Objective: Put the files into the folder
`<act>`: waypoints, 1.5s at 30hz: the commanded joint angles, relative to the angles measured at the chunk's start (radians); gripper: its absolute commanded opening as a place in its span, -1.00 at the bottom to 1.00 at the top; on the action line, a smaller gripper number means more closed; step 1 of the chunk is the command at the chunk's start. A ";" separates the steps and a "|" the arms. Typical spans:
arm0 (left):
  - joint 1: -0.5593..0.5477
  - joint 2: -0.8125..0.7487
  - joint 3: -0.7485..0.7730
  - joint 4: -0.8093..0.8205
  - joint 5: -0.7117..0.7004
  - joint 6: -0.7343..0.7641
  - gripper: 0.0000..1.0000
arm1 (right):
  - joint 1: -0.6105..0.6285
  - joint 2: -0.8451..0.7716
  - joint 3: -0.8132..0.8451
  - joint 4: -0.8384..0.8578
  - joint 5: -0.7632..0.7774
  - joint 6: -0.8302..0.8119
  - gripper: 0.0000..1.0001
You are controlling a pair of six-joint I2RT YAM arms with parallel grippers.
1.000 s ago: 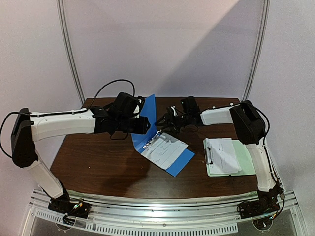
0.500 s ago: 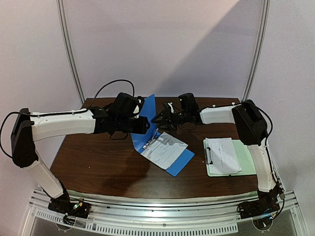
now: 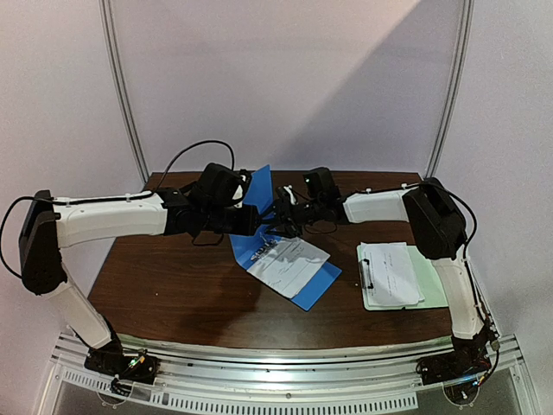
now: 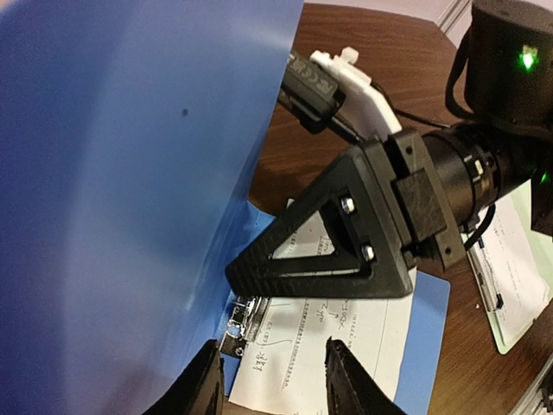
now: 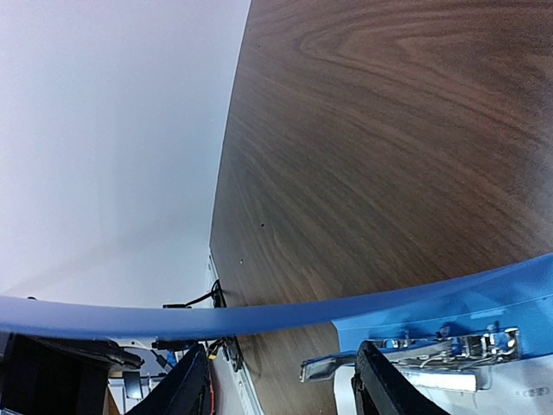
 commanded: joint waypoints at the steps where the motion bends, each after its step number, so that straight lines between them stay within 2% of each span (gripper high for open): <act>1: 0.022 -0.049 -0.026 0.028 0.012 -0.009 -0.19 | 0.023 -0.038 -0.008 0.013 -0.006 0.010 0.12; 14: 0.043 -0.050 -0.038 0.002 0.015 -0.005 -0.20 | 0.030 0.011 0.013 -0.053 0.043 -0.047 0.09; 25: 0.077 -0.039 -0.054 0.005 0.041 -0.005 -0.21 | 0.031 0.065 0.018 -0.074 0.033 -0.109 -0.03; 31: 0.082 -0.016 -0.056 0.007 0.061 -0.005 -0.25 | 0.030 0.090 0.024 -0.058 0.045 -0.096 -0.21; 38: 0.082 0.005 -0.046 -0.006 0.073 -0.018 -0.28 | 0.030 0.075 0.023 -0.084 0.057 -0.118 -0.22; 45: 0.082 0.053 -0.002 -0.090 0.002 -0.072 -0.17 | 0.031 0.026 0.012 -0.145 0.060 -0.164 -0.22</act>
